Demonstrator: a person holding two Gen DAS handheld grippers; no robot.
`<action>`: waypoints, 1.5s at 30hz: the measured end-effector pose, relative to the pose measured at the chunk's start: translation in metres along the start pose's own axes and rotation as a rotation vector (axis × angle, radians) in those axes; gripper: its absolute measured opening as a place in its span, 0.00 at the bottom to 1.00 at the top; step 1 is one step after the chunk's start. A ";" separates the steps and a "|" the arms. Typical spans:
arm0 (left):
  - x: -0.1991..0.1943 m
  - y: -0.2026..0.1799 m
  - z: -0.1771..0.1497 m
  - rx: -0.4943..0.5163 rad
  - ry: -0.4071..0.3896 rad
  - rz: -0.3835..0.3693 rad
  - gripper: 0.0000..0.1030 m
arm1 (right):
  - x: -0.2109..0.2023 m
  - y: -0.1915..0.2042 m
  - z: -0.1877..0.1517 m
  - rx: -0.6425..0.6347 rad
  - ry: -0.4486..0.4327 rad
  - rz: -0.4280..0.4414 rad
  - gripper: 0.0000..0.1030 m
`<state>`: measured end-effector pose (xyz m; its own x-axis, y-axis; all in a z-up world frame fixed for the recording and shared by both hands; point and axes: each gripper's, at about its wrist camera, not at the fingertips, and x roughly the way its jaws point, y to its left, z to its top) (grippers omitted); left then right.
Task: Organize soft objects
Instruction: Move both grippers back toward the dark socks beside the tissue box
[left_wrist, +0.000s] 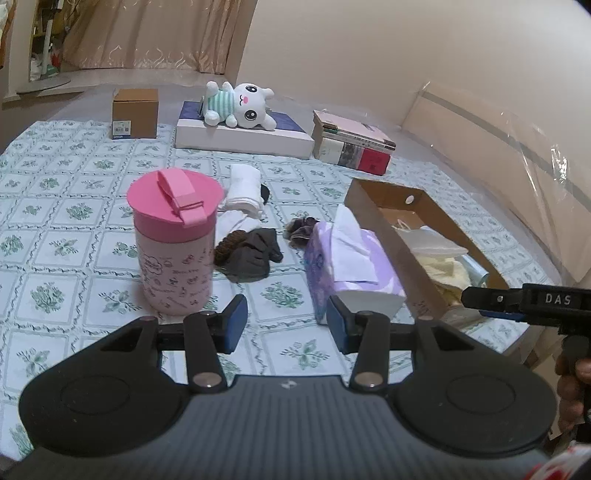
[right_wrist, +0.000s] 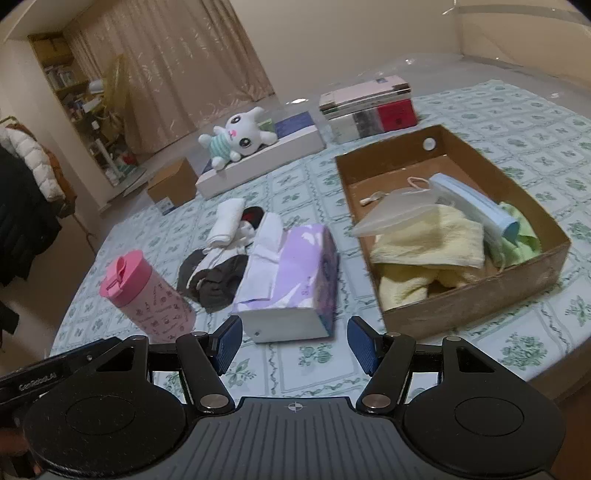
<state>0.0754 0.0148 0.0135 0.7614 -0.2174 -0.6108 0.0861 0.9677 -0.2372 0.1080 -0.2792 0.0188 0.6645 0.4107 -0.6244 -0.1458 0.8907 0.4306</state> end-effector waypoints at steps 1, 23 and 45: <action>0.002 0.001 0.000 0.009 0.003 -0.001 0.41 | 0.002 0.001 0.000 -0.004 0.003 0.001 0.61; 0.050 0.003 0.111 0.658 0.205 -0.091 0.41 | 0.074 0.018 0.076 -0.484 0.163 0.091 0.61; 0.177 -0.011 0.161 0.952 0.659 -0.187 0.40 | 0.172 0.036 0.149 -0.709 0.336 0.195 0.61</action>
<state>0.3127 -0.0136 0.0296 0.2302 -0.1202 -0.9657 0.8202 0.5580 0.1260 0.3262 -0.2056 0.0235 0.3400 0.5075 -0.7917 -0.7413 0.6627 0.1065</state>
